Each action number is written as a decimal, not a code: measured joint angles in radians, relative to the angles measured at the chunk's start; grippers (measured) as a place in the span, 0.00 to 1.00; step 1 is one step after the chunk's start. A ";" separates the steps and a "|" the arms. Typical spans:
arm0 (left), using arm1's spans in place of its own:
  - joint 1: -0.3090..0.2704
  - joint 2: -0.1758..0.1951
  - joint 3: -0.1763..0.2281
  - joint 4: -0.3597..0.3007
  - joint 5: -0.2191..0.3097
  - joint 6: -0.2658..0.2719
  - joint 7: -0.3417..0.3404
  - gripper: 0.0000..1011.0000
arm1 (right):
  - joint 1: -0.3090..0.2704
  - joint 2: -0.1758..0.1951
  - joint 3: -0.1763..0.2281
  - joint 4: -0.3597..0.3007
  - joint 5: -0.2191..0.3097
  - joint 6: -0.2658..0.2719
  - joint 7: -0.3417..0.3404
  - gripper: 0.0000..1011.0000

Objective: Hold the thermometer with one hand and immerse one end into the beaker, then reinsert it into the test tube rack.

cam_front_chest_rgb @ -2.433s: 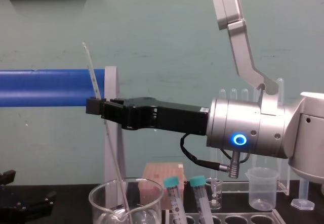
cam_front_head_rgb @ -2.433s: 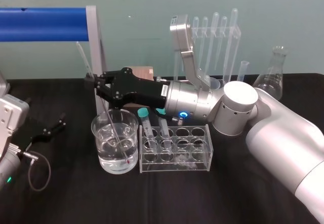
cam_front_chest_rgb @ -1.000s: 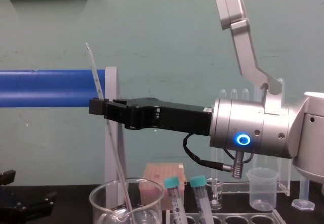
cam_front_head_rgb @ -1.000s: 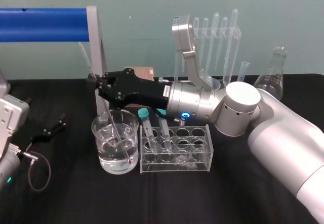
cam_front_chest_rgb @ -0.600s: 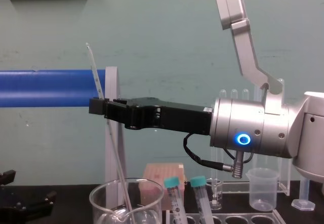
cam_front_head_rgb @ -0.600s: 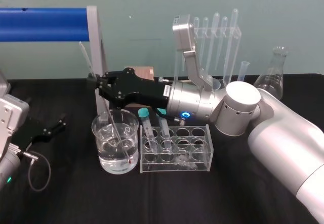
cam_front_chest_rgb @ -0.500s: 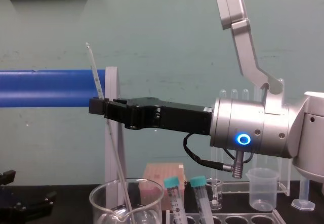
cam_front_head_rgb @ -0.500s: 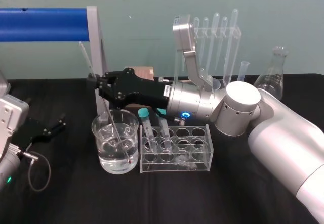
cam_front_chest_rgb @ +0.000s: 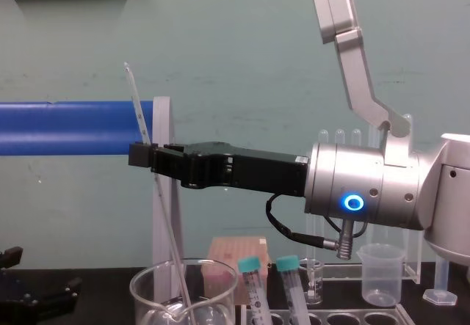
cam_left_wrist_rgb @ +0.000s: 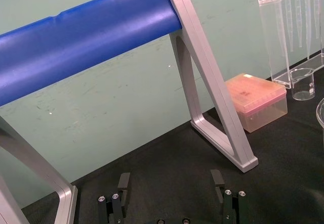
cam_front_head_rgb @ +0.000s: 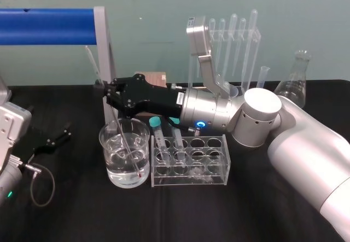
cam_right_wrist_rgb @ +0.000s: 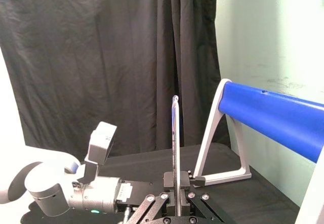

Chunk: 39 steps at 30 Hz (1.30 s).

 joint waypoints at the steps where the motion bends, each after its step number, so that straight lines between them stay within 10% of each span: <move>1: 0.000 0.000 0.000 0.000 0.000 0.000 0.000 1.00 | 0.000 0.000 0.000 0.000 0.000 0.000 0.000 0.06; 39: 0.000 0.000 0.000 0.000 0.000 0.000 0.000 1.00 | -0.016 0.020 -0.003 -0.041 -0.005 0.006 -0.018 0.06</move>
